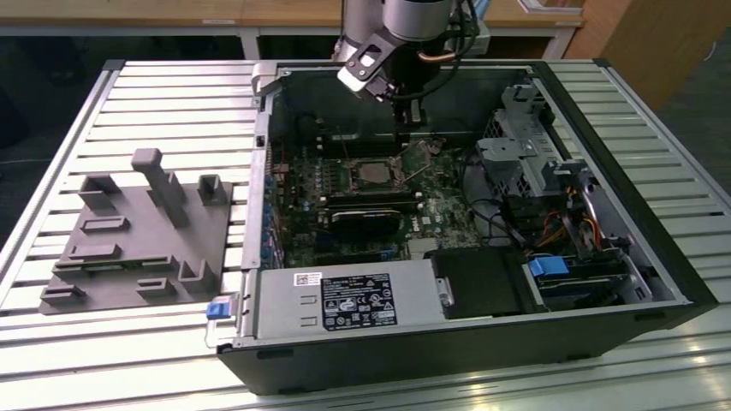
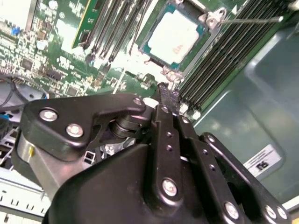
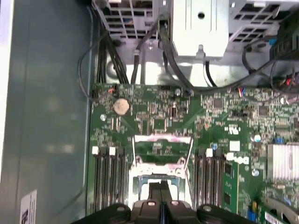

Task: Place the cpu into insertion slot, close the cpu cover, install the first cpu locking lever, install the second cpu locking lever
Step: 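Close the cpu cover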

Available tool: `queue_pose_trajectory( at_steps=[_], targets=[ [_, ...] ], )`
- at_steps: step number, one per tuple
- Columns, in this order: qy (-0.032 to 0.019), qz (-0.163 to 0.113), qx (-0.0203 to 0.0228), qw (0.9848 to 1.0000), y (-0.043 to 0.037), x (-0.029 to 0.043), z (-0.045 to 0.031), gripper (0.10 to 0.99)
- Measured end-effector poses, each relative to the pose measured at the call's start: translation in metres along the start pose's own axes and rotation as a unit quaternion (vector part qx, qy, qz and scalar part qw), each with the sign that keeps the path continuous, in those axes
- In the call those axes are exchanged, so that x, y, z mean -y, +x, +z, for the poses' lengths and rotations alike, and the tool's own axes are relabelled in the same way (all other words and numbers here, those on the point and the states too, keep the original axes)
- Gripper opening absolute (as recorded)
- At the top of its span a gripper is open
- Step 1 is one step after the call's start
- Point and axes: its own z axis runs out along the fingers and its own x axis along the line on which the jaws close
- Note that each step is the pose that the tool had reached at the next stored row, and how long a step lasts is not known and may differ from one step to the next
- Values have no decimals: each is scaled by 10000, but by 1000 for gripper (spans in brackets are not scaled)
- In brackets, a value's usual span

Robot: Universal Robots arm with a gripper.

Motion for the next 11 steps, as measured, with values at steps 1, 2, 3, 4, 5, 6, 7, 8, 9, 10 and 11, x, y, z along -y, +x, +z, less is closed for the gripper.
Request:
queue_pose_trajectory(
  at_steps=[1,2,3,4,5,6,7,8,9,10,11],
  targets=[
    [1,-3,1,10000,0,-17,1,106],
    [1,-15,0,10000,-1,-33,2,106],
    [2,-45,-3,10000,0,-42,2,106],
    [3,-86,-5,10000,0,-52,3,106],
    [5,-145,-9,9999,0,-55,5,106],
    [5,-189,-11,9998,-1,-58,8,106],
    [6,-213,-12,9998,-1,-61,11,106],
    [6,-218,-12,9998,-1,-64,13,106],
    [6,-219,-12,9998,-1,-68,15,106],
    [6,-219,-13,9998,-1,-72,18,106],
    [6,-219,-14,9998,-1,-73,20,106]
  ],
)
